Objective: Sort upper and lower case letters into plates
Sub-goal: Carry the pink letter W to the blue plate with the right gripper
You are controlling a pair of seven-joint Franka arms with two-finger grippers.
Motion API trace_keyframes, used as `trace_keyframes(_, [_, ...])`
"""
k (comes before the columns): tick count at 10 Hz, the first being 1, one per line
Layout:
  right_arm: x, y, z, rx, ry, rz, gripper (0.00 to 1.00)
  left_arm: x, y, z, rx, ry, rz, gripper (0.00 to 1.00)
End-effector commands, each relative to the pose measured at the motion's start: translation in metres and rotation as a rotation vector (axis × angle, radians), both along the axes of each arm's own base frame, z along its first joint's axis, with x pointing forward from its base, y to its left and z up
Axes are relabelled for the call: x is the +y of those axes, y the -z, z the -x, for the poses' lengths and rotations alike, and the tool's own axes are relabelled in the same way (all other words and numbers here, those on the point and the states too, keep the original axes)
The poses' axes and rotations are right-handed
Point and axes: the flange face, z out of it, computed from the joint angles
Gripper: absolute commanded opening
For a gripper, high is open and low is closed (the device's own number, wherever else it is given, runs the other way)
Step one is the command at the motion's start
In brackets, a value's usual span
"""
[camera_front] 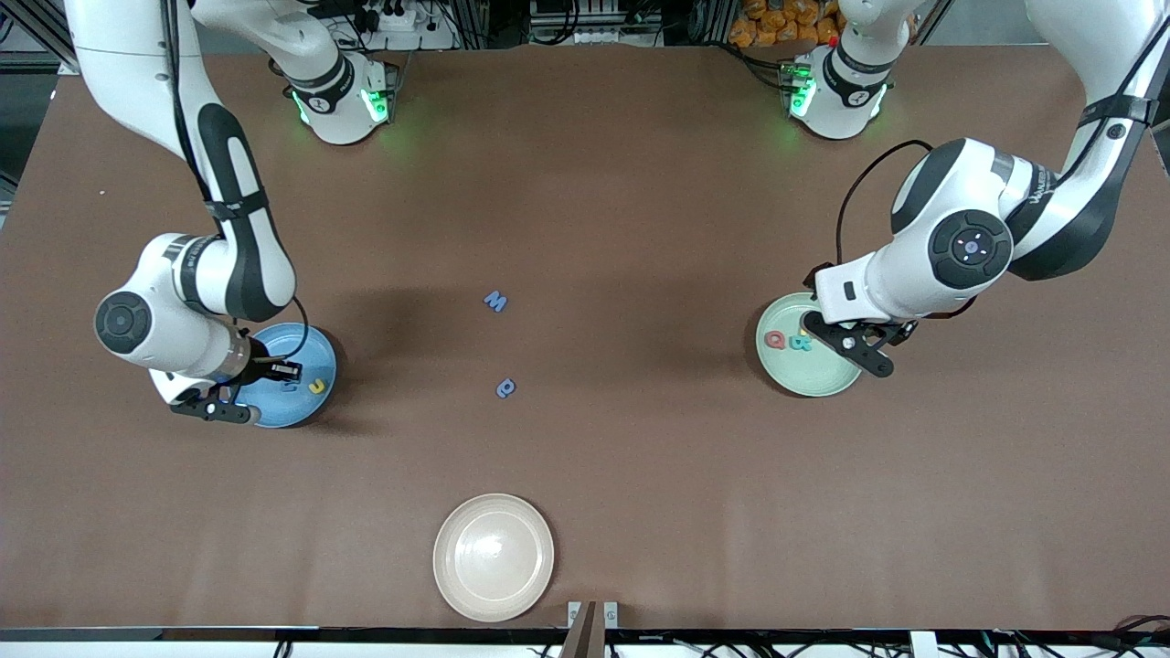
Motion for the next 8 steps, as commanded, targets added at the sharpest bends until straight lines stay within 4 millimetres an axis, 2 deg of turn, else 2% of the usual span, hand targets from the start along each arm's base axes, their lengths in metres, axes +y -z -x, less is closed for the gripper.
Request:
trace_keyframes(1, [0.002,-0.007,0.0,0.009,-0.042,-0.006,1.0,-0.001,-0.006,0.0,0.019,0.016,0.023,1.0])
trace_keyframes(3, [0.024,-0.012,-0.008,-0.006,-0.01,-0.008,1.0,-0.002,-0.006,0.0,0.016,0.019,0.024,1.0])
trace_keyframes(4, [0.046,-0.016,-0.013,-0.019,0.025,-0.03,1.0,-0.005,-0.01,-0.002,0.008,0.019,0.027,1.0])
trace_keyframes(5, [0.072,-0.02,-0.02,-0.031,0.074,-0.043,1.0,-0.016,-0.016,-0.002,-0.005,0.034,0.033,1.0])
trace_keyframes(6, [0.098,-0.019,-0.023,-0.034,0.11,-0.037,1.0,-0.028,-0.021,-0.008,-0.015,0.049,0.059,1.0])
trace_keyframes(7, [0.124,-0.016,-0.025,-0.035,0.152,-0.029,1.0,-0.055,-0.021,-0.009,-0.02,0.068,0.089,1.0])
trace_keyframes(8, [0.157,-0.018,-0.028,-0.045,0.205,-0.023,1.0,-0.087,-0.007,-0.006,-0.015,0.09,0.129,1.0])
